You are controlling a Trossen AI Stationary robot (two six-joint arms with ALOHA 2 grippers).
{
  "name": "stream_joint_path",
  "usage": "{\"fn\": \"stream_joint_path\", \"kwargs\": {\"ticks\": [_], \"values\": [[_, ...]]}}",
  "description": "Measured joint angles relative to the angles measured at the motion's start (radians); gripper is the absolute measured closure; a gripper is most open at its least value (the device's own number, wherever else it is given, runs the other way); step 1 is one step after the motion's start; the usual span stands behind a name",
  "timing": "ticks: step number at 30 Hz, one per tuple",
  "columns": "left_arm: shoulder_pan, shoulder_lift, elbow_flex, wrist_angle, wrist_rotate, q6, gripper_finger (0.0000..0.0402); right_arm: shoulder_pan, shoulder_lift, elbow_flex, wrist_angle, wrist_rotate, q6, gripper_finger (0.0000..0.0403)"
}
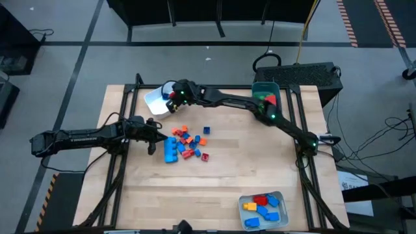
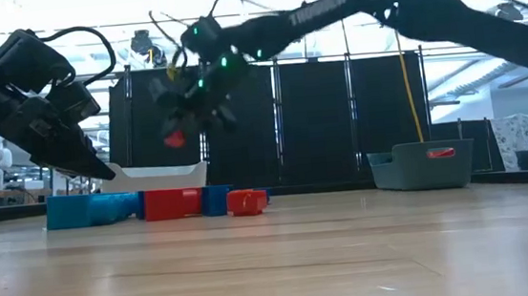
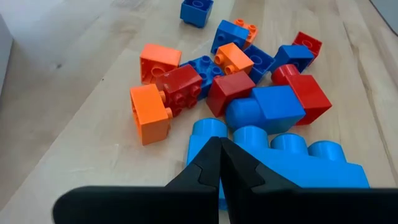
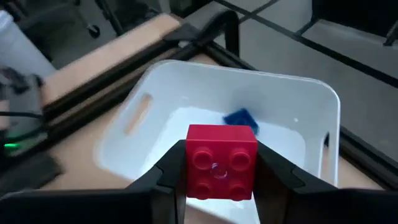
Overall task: Sort blocks by size
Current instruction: Put the small 4 stud red game piece into the white bin, then put the large 4 stud blue game piece into the blue bin
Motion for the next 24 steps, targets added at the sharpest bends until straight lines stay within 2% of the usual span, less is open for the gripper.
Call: {"fn": "stream_joint_path", "kwargs": {"ticks": [3, 9, 12, 14, 19, 24], "values": [[0.0, 0.0, 0.0, -0.003, 0.0, 0.0, 0.0391, -0.022, 0.012, -0.02, 0.02, -0.074, -0.008, 0.029], [0.0, 0.0, 0.0, -0.01, 0.0, 0.001, 0.0391, -0.038, 0.014, 0.0, 0.015, -0.069, -0.032, 0.0147], [0.0, 0.0, 0.0, -0.012, -0.003, 0.001, 0.0391, -0.038, 0.014, 0.013, 0.02, -0.069, -0.034, 0.011], [0.0, 0.0, 0.0, -0.019, -0.029, -0.005, 0.0391, -0.037, 0.005, 0.013, 0.012, -0.07, -0.035, 0.0105], [0.001, 0.002, 0.003, -0.073, -0.268, -0.125, 0.0391, -0.017, -0.057, 0.009, -0.063, -0.069, -0.054, 0.0127], [-0.002, 0.024, 0.003, -0.078, -0.26, -0.246, 0.0396, 0.012, -0.146, 0.012, -0.155, -0.062, -0.099, 0.0154]]}}
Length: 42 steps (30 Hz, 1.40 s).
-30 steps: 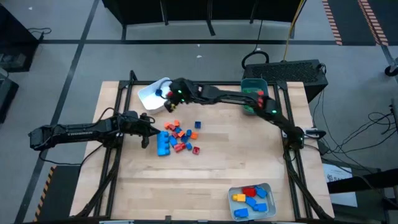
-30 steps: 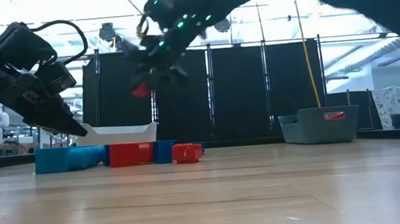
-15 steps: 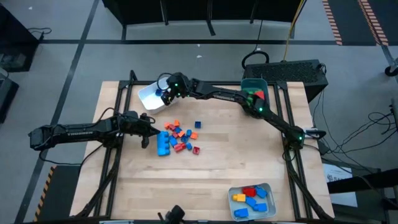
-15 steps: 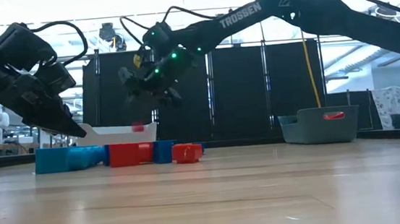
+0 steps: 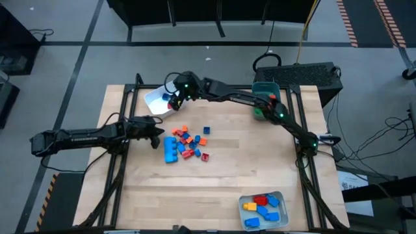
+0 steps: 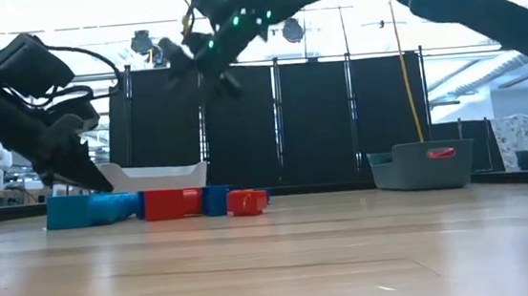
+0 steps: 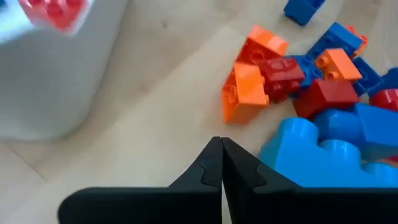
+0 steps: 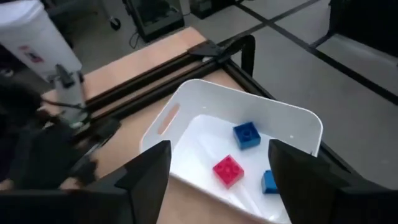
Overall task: Sort blocks by size
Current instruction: Put the large 4 stud blue game piece into the blue bin
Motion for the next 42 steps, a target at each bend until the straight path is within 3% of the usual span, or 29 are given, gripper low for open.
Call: {"fn": "stream_joint_path", "kwargs": {"ticks": [4, 9, 14, 24, 30, 35, 42], "values": [[-0.05, 0.067, 0.0, -0.003, 0.013, -0.043, 0.0398, 0.023, -0.072, -0.001, -0.067, -0.002, -0.018, 0.0168], [-0.117, 0.191, 0.0, 0.017, -0.127, -0.112, 0.0399, 0.068, -0.17, -0.001, -0.17, -0.003, -0.018, 0.0176], [-0.201, 0.274, -0.001, 0.086, -0.168, -0.226, 0.0399, 0.146, -0.235, -0.001, -0.27, -0.008, -0.018, 0.0177], [-0.381, 0.337, -0.004, 0.236, -0.143, -0.422, 0.04, 0.315, -0.323, -0.001, -0.405, -0.008, 0.012, 0.0177], [-0.465, 0.411, 0.002, 0.391, -0.172, -0.463, 0.04, 0.399, -0.327, -0.001, -0.566, -0.004, 0.086, 0.0177], [-0.534, 0.514, 0.044, 0.45, -0.221, -0.488, 0.04, 0.463, -0.287, -0.001, -0.681, 0.078, 0.211, 0.0177], [-0.607, 0.678, 0.136, 0.486, -0.278, -0.488, 0.04, 0.529, -0.183, -0.001, -0.666, 0.144, 0.364, 0.0177]]}}
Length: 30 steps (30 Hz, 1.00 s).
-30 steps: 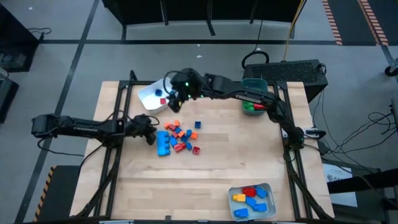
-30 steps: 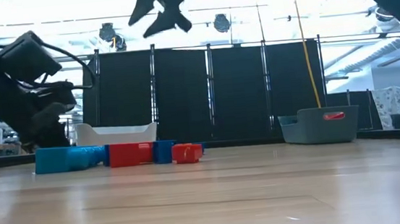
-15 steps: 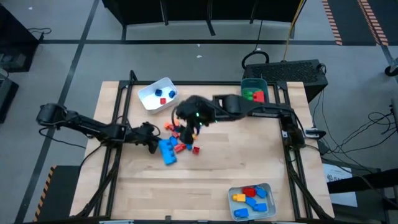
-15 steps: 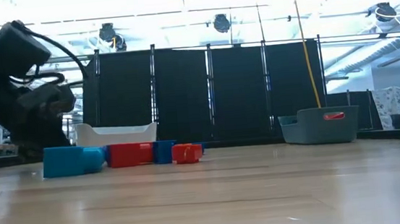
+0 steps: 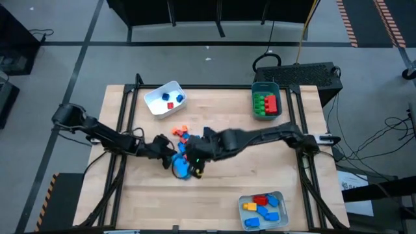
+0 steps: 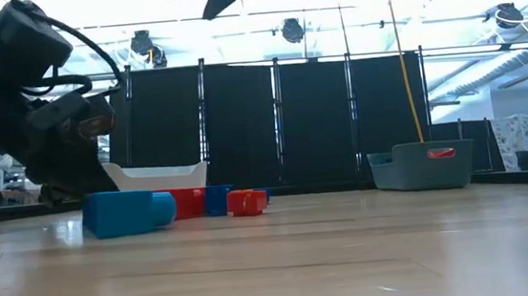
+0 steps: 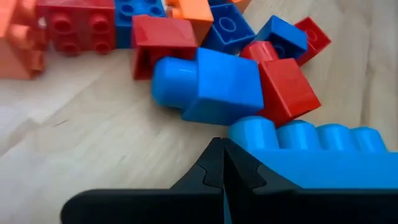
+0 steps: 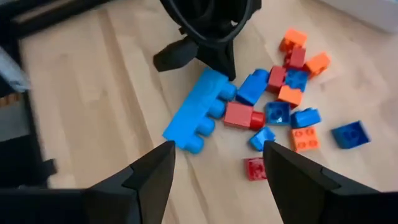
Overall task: Sort blocks by size
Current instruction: Put the large 4 stud blue game piece into the blue bin
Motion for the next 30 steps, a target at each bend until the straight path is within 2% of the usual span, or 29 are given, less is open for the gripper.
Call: {"fn": "stream_joint_path", "kwargs": {"ticks": [7, 16, 30], "values": [[-0.052, 0.121, 0.052, 0.045, -0.03, 0.019, 0.04, 0.014, 0.162, 0.0, 0.045, -0.008, 0.047, 0.0177], [-0.06, 0.151, 0.056, 0.049, -0.045, 0.052, 0.04, -0.015, 0.309, -0.001, 0.127, -0.162, 0.08, 0.0177], [-0.059, 0.151, 0.055, 0.05, -0.045, 0.06, 0.04, -0.014, 0.341, -0.003, 0.189, -0.182, 0.069, 0.0176]]}}
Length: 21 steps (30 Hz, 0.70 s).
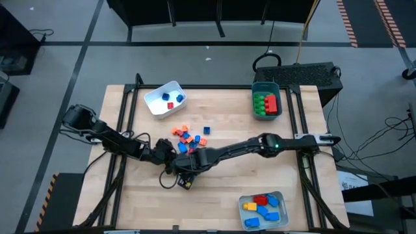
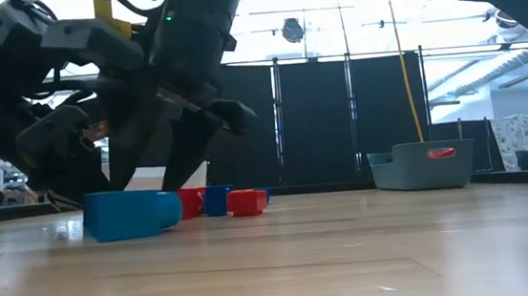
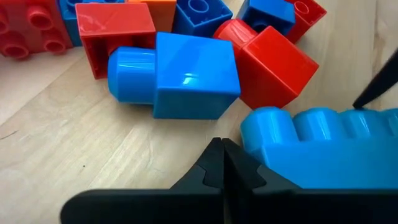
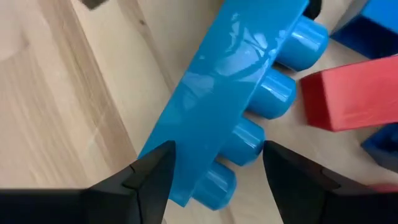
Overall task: Sort blocks by size
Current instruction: Put the large 4 stud blue game piece into the blue bin
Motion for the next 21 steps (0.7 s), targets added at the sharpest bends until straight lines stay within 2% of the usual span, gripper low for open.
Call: {"fn": "stream_joint_path", "kwargs": {"ticks": [12, 21], "values": [[0.0, 0.001, -0.001, 0.014, 0.002, -0.005, 0.04, 0.002, 0.021, -0.002, 0.022, -0.061, 0.026, 0.0181], [0.0, 0.001, -0.001, 0.035, 0.016, 0.019, 0.04, -0.013, 0.016, 0.0, -0.122, -0.022, 0.051, 0.0237]]}}
